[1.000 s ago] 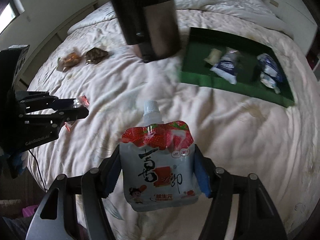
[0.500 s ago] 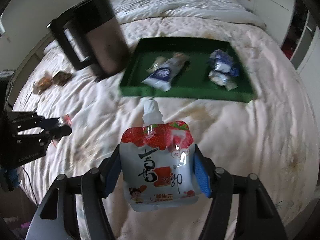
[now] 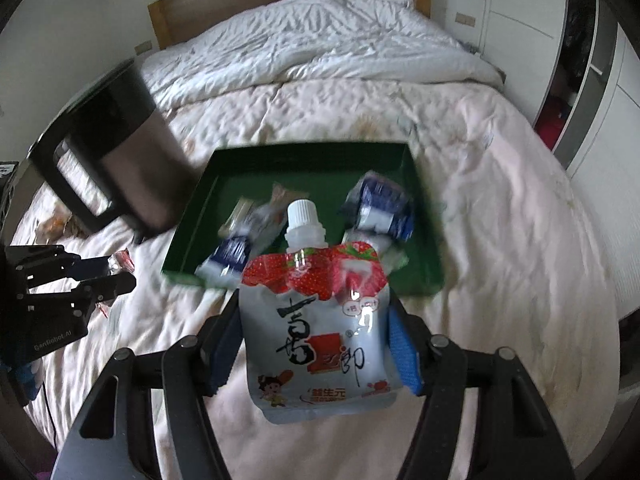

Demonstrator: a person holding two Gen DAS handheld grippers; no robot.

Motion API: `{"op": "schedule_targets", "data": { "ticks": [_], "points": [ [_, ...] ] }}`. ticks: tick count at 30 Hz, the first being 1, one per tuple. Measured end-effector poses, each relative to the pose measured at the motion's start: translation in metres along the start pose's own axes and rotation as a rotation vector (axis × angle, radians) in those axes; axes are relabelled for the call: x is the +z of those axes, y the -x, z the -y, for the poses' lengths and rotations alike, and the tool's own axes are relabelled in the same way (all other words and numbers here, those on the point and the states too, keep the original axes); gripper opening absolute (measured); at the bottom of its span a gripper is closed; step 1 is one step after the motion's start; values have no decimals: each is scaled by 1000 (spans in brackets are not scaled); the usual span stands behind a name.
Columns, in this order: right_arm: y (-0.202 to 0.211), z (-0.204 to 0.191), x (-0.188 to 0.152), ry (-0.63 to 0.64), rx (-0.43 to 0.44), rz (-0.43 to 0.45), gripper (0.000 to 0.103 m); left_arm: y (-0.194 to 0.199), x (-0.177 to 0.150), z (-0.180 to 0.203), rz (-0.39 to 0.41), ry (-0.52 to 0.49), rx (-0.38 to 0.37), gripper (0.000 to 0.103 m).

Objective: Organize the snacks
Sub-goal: 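Carry wafer bar with left tool while right tool carries drink pouch to green tray, then lower wafer bar into tray and open left tool while right tool releases pouch there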

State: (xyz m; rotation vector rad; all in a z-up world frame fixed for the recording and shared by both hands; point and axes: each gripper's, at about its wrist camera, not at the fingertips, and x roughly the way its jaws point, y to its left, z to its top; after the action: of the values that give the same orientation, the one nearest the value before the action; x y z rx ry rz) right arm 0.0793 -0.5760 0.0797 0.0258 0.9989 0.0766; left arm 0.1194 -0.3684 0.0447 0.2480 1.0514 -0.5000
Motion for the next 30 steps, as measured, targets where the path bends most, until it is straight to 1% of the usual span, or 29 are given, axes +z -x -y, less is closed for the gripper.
{"op": "schedule_targets", "data": {
  "ticks": [5, 9, 14, 20, 27, 30],
  "points": [
    [-9, 10, 26, -7, -5, 48, 103, -12, 33, 2, 42, 5, 33, 20],
    [-20, 13, 45, -7, -12, 81, 103, -26, 49, 4, 56, 6, 54, 20],
    [-39, 18, 59, -22, -30, 98, 103, -47, 62, 5, 58, 16, 75, 20],
    [-70, 23, 64, -43, -64, 76, 103, -71, 70, 3, 49, 37, 96, 20],
    [-102, 28, 59, -69, -110, 44, 103, -99, 71, 5, 32, 46, 118, 20],
    [-114, 27, 57, -60, -137, 30, 103, -109, 70, 7, 22, 54, 116, 20]
  ]
}}
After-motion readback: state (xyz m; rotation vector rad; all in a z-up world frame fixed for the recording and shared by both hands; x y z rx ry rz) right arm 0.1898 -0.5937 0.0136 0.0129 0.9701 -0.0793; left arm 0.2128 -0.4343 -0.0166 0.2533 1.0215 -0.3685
